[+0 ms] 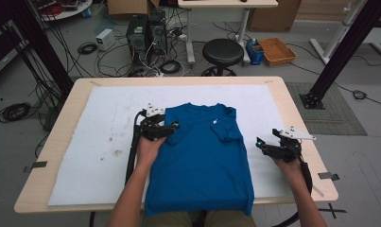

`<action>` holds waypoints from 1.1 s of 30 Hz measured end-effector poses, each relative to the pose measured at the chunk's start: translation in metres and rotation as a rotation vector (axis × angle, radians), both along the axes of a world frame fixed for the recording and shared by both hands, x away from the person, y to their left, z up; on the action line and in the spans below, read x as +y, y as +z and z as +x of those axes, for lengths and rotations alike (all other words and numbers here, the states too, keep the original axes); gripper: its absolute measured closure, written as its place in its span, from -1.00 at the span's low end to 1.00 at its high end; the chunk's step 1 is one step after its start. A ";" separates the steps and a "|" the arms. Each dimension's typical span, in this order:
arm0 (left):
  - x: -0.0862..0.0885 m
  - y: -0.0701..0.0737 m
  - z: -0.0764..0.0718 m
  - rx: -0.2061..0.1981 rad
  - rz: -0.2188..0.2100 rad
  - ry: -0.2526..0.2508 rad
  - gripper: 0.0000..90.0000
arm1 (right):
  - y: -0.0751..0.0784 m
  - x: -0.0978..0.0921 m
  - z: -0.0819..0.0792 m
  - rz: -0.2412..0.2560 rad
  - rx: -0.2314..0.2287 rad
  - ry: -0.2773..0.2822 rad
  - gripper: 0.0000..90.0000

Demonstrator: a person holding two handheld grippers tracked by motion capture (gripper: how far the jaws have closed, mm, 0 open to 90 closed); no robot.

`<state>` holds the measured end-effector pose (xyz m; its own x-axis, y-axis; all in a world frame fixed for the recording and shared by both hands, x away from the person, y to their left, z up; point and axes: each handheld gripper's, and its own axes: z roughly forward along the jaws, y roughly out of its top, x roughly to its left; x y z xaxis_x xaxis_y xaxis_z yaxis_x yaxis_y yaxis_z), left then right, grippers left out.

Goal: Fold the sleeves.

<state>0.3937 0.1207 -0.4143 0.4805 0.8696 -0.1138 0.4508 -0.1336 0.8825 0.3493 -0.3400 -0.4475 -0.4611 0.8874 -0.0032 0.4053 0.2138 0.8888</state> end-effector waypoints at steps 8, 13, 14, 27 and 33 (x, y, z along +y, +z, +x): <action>0.065 -0.014 -0.033 -0.054 -0.069 0.107 -0.39 | 0.001 -0.001 0.002 0.009 0.028 -0.006 -0.53; 0.084 -0.021 -0.039 -0.080 -0.114 0.108 -0.39 | 0.009 0.008 0.008 0.105 0.044 0.009 -0.53; 0.088 -0.025 -0.041 -0.094 -0.134 0.092 -0.39 | 0.012 0.014 0.010 0.109 0.054 0.012 -0.53; 0.098 -0.028 -0.044 -0.116 -0.186 0.061 -0.39 | 0.009 0.127 0.078 -0.114 0.238 -0.010 0.46; 0.101 -0.031 -0.046 -0.103 -0.182 0.073 -0.39 | 0.005 0.146 0.088 -0.209 0.254 0.002 0.75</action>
